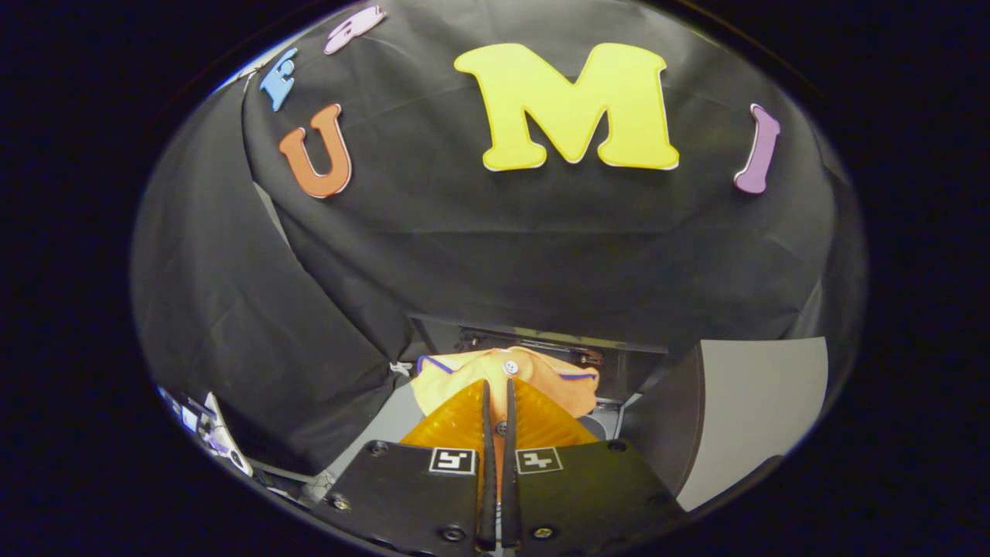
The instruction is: Put the clothes into the washing machine and then close the washing machine lid.
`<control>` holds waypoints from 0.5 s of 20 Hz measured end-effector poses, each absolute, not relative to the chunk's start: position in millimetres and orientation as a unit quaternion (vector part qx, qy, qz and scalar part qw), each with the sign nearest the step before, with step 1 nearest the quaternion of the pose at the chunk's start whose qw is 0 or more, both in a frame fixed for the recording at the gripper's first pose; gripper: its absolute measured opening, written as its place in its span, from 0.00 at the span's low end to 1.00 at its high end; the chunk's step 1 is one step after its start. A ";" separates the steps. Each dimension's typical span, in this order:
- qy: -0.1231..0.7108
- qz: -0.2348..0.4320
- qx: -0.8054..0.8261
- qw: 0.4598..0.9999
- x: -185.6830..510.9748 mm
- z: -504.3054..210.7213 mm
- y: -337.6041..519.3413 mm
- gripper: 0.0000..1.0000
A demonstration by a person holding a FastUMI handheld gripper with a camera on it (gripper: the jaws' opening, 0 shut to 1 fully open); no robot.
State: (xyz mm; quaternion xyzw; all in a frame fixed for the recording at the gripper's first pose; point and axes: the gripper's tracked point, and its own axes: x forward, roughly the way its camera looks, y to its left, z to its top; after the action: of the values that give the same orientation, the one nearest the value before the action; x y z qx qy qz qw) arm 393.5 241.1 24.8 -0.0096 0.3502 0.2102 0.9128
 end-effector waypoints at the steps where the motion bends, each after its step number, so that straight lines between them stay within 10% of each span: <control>1: 0.354 0.212 -0.009 0.911 393.5 21.5 243.1 0.06; 10: 0.381 0.206 -0.018 0.901 395.2 -34.6 247.5 0.06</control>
State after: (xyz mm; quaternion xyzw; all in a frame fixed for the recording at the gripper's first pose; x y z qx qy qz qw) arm 395.2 247.5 -34.6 -0.0181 0.3814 0.2064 0.9009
